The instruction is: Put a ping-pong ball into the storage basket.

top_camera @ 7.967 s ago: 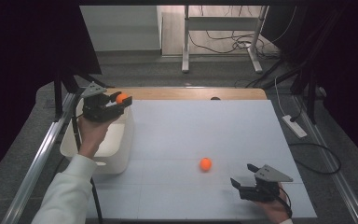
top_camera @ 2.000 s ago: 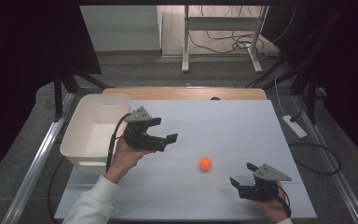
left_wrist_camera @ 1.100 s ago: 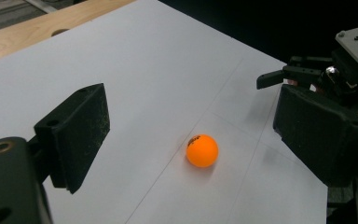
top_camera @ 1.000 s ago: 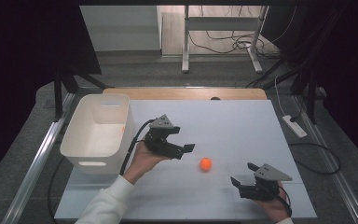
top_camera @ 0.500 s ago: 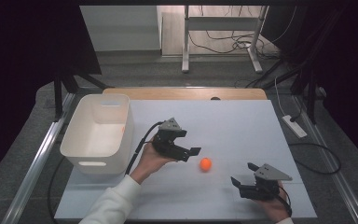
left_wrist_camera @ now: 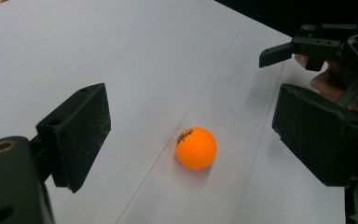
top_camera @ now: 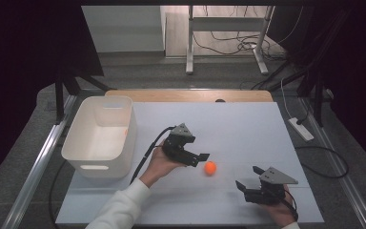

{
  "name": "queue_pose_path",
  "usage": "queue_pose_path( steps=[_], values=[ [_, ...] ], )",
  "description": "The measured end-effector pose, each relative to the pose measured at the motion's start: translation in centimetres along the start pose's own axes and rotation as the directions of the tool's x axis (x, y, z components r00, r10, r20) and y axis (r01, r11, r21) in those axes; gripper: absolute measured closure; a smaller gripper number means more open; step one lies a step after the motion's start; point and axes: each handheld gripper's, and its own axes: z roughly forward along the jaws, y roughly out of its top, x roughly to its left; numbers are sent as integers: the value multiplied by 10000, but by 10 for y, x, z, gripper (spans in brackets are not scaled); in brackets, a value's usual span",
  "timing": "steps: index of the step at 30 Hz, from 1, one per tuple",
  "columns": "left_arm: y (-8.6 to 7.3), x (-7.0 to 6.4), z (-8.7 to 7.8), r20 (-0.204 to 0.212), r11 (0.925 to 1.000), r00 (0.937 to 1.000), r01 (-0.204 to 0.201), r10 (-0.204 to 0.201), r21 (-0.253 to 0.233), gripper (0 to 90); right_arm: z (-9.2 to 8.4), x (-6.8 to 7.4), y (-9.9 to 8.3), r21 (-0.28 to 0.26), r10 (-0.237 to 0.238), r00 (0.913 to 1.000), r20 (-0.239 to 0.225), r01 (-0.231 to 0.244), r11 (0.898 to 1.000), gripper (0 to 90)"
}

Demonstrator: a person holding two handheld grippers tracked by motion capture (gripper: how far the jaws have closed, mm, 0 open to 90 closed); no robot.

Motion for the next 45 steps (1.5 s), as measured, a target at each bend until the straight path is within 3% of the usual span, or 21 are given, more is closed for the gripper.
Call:
queue_pose_path(
  steps=[12, 21, 30, 45],
  values=[
    [-8, -1, 20, 75, 9978, 10000, 59, -64, 655, 126, 1, 0, 0, 59, -58, 10000, 36, 57, 10000, 145],
    [-12, -6, 32, -52, 9940, 9995, -298, 305, 1050, 124, 1, 0, 0, 59, -65, 10000, 33, 64, 10000, 145],
    [-15, -7, 44, 35, 9912, 9995, -303, 301, 1292, 124, 1, 0, 0, 89, -75, 10000, 23, 75, 9999, 145],
    [-23, -7, 63, -76, 9804, 9988, -466, 490, 1913, 123, 1, 0, 0, 95, -84, 10000, 23, 83, 9999, 145]
  ],
)
